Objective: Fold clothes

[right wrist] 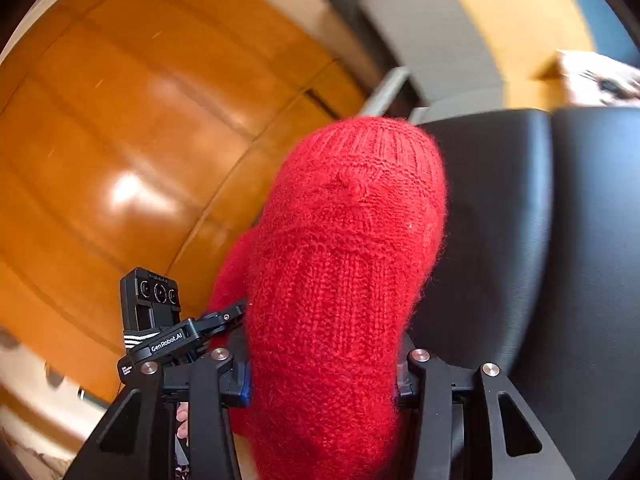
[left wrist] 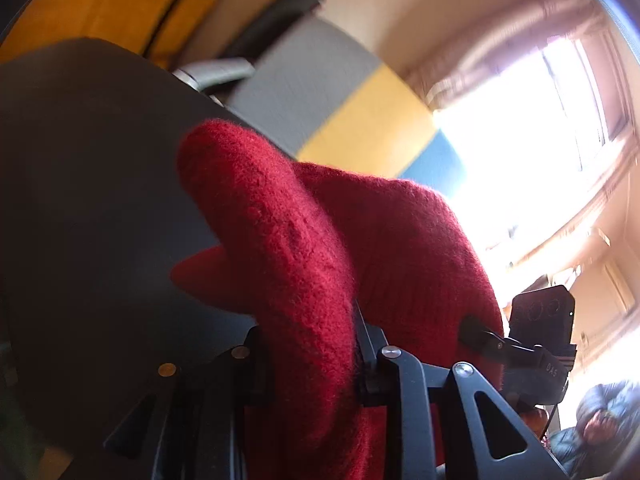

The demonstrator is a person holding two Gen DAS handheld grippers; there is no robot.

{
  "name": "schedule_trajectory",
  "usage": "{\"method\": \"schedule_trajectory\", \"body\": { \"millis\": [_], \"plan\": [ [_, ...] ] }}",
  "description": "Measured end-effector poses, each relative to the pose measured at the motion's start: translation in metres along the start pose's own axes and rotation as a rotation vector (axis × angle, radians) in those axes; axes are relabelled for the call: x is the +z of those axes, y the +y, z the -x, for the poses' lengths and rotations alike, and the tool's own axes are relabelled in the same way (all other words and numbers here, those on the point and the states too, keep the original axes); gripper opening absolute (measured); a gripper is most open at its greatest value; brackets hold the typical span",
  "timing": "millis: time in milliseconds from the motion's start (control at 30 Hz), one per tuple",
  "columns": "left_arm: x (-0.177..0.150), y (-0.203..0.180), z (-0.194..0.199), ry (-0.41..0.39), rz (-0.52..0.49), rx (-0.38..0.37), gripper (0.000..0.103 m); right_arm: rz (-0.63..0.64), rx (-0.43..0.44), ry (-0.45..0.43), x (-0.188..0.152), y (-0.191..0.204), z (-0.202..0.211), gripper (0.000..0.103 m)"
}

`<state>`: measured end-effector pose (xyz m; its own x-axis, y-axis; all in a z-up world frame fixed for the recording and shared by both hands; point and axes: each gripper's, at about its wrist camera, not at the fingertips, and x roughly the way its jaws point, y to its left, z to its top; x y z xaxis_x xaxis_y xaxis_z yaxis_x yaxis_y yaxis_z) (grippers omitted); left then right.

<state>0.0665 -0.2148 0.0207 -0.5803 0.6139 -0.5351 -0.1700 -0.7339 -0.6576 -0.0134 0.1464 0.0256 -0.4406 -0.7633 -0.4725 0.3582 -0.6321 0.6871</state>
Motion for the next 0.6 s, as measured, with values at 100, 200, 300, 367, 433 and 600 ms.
{"method": "schedule_trajectory", "body": {
  "millis": [100, 200, 300, 367, 433, 600],
  "plan": [
    [-0.016, 0.008, 0.068, -0.083, 0.042, 0.032, 0.027, 0.072, 0.073, 0.046, 0.004, 0.040, -0.025, 0.047],
    [-0.016, 0.025, 0.133, -0.177, 0.094, 0.093, 0.027, 0.139, 0.150, 0.107, 0.007, 0.084, -0.062, 0.047],
    [-0.009, 0.058, 0.190, -0.284, 0.134, 0.179, 0.027, 0.198, 0.232, 0.174, 0.008, 0.131, -0.106, 0.047],
    [-0.020, 0.080, 0.242, -0.367, 0.174, 0.246, 0.027, 0.245, 0.290, 0.221, 0.002, 0.166, -0.138, 0.047],
    [-0.027, 0.101, 0.282, -0.426, 0.218, 0.309, 0.027, 0.289, 0.344, 0.269, -0.003, 0.201, -0.174, 0.047],
    [-0.047, 0.156, 0.363, -0.485, 0.327, 0.445, 0.027, 0.353, 0.452, 0.400, -0.032, 0.270, -0.261, 0.047]
  ]
}}
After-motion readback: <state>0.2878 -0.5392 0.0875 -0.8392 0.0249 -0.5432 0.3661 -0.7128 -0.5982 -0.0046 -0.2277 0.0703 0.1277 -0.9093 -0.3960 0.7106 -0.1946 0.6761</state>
